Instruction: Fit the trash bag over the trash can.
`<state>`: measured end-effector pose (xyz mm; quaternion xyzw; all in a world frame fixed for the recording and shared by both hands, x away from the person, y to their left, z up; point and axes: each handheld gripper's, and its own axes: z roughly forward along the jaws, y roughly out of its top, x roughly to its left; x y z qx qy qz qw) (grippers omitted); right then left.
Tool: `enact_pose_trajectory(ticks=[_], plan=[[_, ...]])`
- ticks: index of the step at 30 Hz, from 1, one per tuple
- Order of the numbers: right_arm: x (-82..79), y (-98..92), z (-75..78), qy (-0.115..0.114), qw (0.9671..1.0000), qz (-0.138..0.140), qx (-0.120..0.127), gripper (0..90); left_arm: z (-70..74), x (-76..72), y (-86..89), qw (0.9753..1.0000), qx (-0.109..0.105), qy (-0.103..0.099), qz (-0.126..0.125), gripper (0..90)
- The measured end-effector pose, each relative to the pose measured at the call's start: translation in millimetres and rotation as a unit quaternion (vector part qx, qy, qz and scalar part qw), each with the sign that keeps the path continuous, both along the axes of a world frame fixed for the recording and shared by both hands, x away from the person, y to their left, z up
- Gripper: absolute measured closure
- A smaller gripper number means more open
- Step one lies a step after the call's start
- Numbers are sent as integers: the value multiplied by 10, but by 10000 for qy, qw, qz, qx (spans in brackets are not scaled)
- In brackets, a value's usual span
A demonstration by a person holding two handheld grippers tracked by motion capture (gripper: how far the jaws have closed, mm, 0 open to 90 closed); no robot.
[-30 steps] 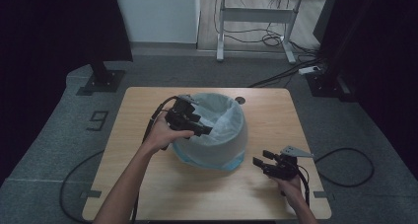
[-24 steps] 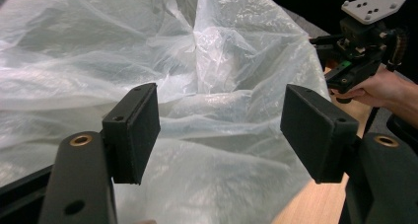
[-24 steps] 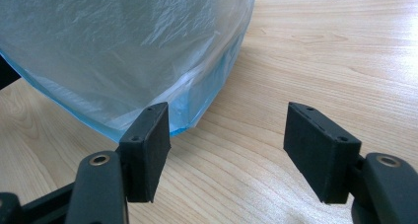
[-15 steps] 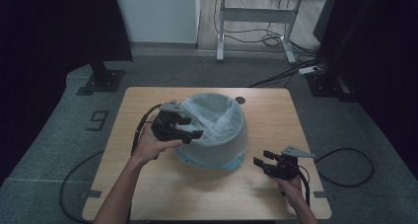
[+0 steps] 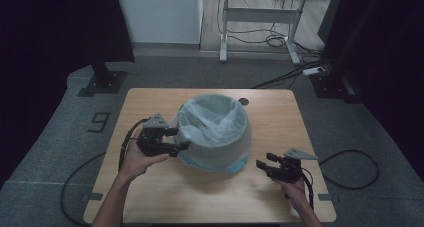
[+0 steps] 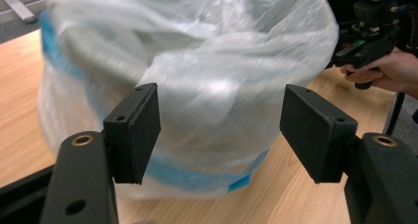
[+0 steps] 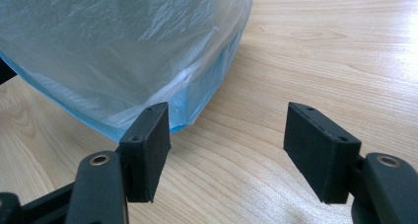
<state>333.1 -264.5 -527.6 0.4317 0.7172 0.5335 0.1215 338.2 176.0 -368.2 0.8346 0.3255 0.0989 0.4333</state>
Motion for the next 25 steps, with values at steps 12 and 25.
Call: enact_pose_trajectory(ticks=[12, 25], plan=[[6, -19, -8, 12, 10000, -55, 1, 336, -295, -117, 335, 9998, -141, -3, 168, 312], [14, -25, -18, 14, 10000, -69, -17, 335, -513, -120, 468, 9990, -197, 140, 374, 314]])
